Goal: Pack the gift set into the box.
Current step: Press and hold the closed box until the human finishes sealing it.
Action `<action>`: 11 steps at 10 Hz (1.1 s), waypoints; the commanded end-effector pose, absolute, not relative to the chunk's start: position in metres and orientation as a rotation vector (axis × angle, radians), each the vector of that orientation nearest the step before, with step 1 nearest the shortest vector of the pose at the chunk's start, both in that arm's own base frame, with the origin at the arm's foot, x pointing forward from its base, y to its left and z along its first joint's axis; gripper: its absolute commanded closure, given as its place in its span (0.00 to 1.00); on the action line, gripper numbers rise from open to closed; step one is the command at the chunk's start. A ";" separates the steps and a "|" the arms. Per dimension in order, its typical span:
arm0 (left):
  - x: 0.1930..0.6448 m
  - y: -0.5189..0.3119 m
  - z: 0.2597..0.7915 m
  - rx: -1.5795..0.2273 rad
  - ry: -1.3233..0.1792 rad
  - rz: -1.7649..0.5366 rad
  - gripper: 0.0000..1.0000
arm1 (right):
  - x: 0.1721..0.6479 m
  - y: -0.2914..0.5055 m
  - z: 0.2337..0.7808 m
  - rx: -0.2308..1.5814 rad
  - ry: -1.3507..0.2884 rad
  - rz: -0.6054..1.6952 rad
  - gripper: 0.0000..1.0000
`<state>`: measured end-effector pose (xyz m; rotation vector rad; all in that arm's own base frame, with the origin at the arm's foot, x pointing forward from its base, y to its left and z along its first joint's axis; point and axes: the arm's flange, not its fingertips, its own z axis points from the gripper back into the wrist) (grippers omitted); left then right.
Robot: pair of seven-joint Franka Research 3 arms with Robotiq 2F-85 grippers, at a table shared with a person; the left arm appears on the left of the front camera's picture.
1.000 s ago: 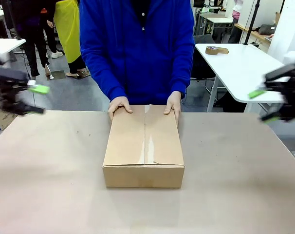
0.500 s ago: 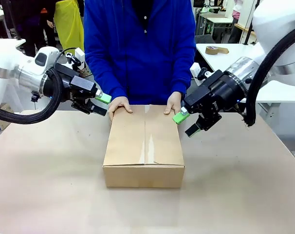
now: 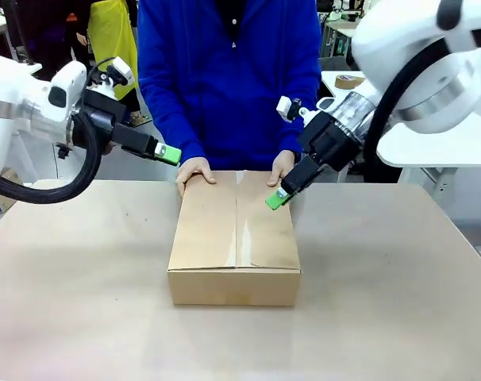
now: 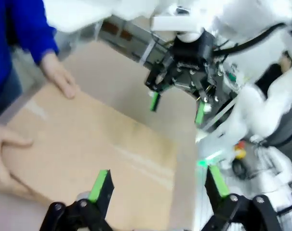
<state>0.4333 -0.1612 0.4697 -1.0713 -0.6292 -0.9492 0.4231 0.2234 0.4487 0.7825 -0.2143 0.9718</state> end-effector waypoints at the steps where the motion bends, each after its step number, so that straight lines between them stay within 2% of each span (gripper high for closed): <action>1: 0.442 -0.160 0.443 -0.964 -1.060 -1.463 0.00 | 0.432 0.200 0.427 1.025 -0.763 1.471 0.00; 3: 0.439 -0.161 0.434 -0.893 -1.096 -1.527 0.00 | 0.434 0.186 0.424 1.016 -0.985 1.369 0.00; 4: 0.438 -0.162 0.431 -0.909 -1.112 -1.526 0.00 | 0.434 0.185 0.420 1.034 -1.025 1.333 0.00; 5: 0.441 -0.163 0.430 -0.956 -1.147 -1.477 0.00 | 0.434 0.192 0.408 1.024 -1.006 1.321 0.00; 6: 0.448 -0.163 0.433 -0.993 -1.084 -1.380 0.00 | 0.442 0.199 0.399 1.042 -0.842 1.353 0.00; 7: 0.442 -0.162 0.440 -0.872 -1.072 -1.509 0.00 | 0.444 0.187 0.435 0.918 -0.942 1.225 0.00; 8: 0.442 -0.162 0.440 -0.872 -1.072 -1.509 0.00 | 0.444 0.187 0.435 0.918 -0.942 1.225 0.00; 9: 0.444 -0.164 0.435 -0.911 -1.091 -1.474 0.00 | 0.438 0.195 0.416 0.984 -0.940 1.282 0.00; 10: 0.454 -0.169 0.419 -0.894 -1.125 -1.482 0.00 | 0.448 0.206 0.398 0.933 -1.044 1.397 0.00; 11: 0.464 -0.170 0.402 -0.942 -1.157 -1.492 0.00 | 0.458 0.211 0.372 0.953 -1.087 1.417 0.00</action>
